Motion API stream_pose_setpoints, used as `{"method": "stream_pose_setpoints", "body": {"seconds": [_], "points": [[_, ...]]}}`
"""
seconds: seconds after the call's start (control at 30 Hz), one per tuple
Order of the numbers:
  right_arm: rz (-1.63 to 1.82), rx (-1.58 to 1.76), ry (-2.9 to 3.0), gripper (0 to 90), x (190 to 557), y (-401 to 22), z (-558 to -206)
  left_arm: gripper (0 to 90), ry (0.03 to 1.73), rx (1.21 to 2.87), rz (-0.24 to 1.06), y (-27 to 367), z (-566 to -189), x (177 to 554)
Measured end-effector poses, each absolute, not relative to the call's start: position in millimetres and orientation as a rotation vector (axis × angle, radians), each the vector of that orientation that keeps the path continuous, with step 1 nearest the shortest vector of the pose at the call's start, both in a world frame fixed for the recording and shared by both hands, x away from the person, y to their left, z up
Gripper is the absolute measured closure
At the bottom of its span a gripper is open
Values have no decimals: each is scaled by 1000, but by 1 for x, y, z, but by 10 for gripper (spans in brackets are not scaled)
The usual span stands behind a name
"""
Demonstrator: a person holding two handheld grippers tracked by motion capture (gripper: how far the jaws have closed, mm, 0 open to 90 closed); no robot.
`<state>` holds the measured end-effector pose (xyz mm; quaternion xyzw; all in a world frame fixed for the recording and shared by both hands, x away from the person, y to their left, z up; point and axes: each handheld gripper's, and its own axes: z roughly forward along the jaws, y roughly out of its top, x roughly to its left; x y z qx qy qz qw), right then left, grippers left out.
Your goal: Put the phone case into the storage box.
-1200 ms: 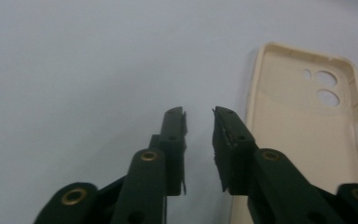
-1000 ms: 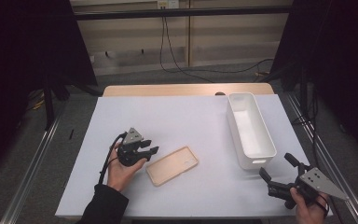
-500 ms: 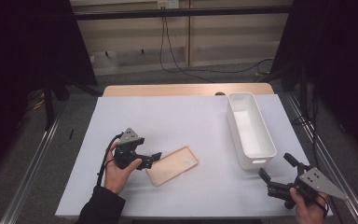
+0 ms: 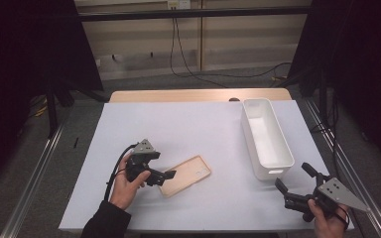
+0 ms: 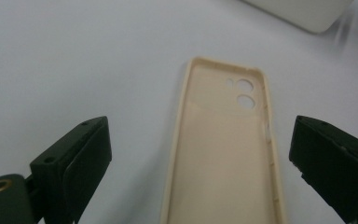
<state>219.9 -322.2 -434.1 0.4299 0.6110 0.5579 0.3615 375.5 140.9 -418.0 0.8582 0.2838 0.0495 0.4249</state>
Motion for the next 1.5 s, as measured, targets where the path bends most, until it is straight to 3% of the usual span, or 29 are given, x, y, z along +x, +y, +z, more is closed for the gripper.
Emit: {"method": "stream_pose_setpoints", "body": {"seconds": [0.4,0.77,0.83,0.87,1.17,1.3,1.37,1.5], "points": [[1435,1112,1576,0,220,-321,-434,60,745,2308,98,142,-428,388],[1431,1110,1580,0,221,-321,-435,94,679,2479,78,122,-429,408],[1432,1110,1580,0,221,-322,-435,152,669,2493,47,121,-430,407],[1431,1111,1577,0,221,-322,-435,232,669,2493,37,121,-430,407],[1431,1110,1580,0,220,-321,-435,420,673,2537,64,121,-430,406],[1429,1111,1582,0,221,-322,-435,524,661,2532,50,120,-430,405],[1430,1111,1581,0,220,-322,-435,616,633,2541,23,118,-429,403],[1432,1111,1581,0,220,-321,-435,632,639,2539,6,119,-429,404]]}}
